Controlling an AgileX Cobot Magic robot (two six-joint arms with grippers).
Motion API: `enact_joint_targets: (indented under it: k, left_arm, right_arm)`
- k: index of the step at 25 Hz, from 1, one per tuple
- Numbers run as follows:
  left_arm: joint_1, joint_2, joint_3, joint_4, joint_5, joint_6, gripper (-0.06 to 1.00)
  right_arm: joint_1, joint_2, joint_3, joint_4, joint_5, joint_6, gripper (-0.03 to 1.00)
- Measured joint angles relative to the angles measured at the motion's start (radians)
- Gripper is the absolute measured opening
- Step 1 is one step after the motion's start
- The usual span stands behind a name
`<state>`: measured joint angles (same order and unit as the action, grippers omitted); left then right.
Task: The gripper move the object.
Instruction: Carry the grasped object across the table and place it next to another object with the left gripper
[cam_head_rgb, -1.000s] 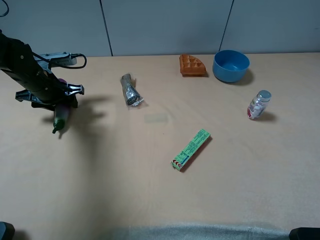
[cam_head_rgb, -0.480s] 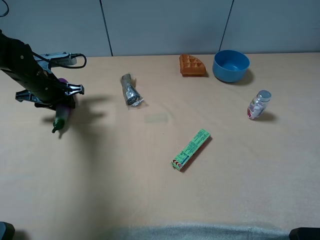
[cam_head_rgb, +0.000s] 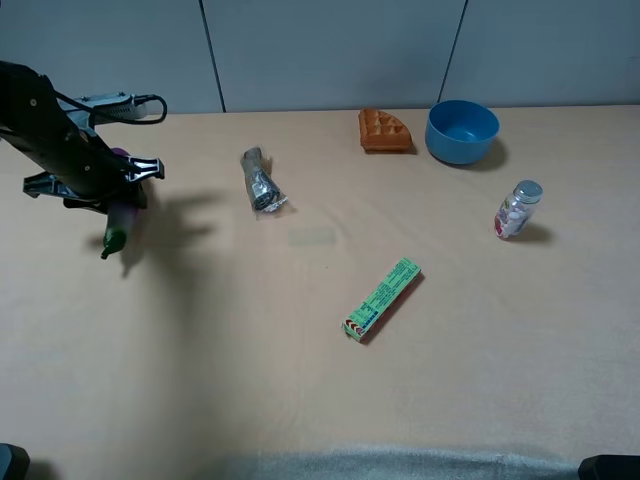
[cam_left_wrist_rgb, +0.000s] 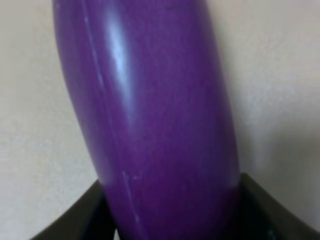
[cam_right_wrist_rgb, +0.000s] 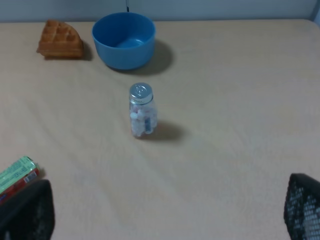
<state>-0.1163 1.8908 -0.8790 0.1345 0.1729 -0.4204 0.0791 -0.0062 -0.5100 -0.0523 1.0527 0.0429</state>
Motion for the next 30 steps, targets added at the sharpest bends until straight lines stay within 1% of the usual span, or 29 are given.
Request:
enact_joint_targets:
  k: [7,14,20,24,30]
  left_arm:
    - [0.000,-0.076,0.000,-0.004,0.085,-0.001,0.49]
    - [0.000,-0.179,0.000,-0.040,0.163,-0.001,0.49]
    - [0.000,-0.252,0.000,-0.046,0.237,-0.001,0.49]
    - [-0.025,-0.286,0.000,-0.047,0.285,-0.001,0.49]
    - [-0.093,-0.287,0.000,-0.047,0.306,-0.001,0.49]
  right_arm:
    - [0.000,0.000,0.000,0.000,-0.001,0.000,0.69]
    - [0.000,0.000,0.000,0.000,-0.001,0.000,0.69]
    - [0.000,0.000,0.000,0.000,-0.001,0.000,0.69]
    - [0.000,0.000,0.000,0.000,-0.001,0.000,0.69]
    - [0.000,0.000,0.000,0.000,-0.001,0.000,0.69]
